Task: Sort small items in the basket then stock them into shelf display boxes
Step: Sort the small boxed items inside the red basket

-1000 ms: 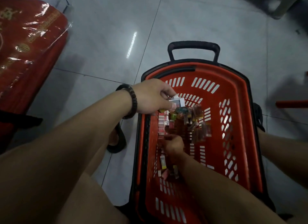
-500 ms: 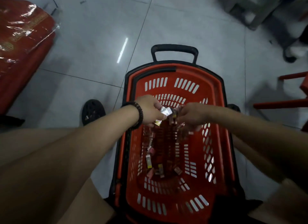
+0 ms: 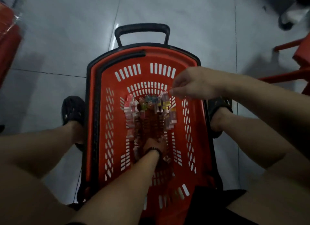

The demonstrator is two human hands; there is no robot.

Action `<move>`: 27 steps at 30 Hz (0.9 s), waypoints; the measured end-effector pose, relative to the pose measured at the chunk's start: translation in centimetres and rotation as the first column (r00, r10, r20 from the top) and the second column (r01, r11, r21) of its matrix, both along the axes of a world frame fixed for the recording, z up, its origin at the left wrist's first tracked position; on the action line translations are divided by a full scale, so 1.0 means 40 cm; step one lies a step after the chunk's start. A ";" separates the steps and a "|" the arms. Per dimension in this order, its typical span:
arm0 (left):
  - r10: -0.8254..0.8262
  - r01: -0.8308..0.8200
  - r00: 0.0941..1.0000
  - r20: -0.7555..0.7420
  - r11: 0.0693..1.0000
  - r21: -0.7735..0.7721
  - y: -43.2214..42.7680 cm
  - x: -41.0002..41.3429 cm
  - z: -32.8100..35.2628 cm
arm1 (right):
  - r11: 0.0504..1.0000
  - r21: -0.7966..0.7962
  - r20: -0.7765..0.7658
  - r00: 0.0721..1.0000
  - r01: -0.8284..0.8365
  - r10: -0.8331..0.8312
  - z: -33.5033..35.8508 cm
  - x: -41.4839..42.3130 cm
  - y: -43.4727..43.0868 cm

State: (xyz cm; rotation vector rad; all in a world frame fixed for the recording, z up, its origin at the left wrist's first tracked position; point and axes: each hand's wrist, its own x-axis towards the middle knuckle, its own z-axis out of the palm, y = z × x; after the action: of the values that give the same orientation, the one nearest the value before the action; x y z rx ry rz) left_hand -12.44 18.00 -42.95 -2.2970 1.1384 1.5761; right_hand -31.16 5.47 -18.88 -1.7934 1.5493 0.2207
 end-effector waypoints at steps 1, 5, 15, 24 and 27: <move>0.011 -0.010 1.000 -0.024 1.000 0.024 0.015 -0.012 -0.017 | 1.000 -0.002 -0.013 1.000 -0.025 0.025 -0.004 -0.007 -0.003; 0.118 -0.113 0.984 -0.132 0.993 0.047 0.018 -0.055 -0.162 | 0.993 -0.022 -0.023 0.993 -0.112 0.112 -0.016 -0.037 -0.002; 0.087 -0.091 0.991 -0.097 0.995 -0.040 -0.004 -0.047 -0.107 | 0.984 -0.097 -0.027 0.989 -0.150 0.148 -0.043 -0.039 0.001; 0.006 -0.016 0.997 -0.077 0.991 -0.131 0.003 -0.041 -0.112 | 0.974 -0.154 -0.079 0.984 -0.168 0.157 -0.050 -0.029 0.008; -0.191 0.182 0.980 -0.053 0.973 -0.142 0.008 0.002 -0.103 | 0.966 -0.170 -0.113 0.977 -0.197 0.179 -0.053 -0.024 0.014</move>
State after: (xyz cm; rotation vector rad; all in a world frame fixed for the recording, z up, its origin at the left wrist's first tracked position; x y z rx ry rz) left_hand -12.36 18.33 -47.07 -2.1546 1.4746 1.5596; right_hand -32.12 6.02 -20.98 -2.1039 1.5053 0.2690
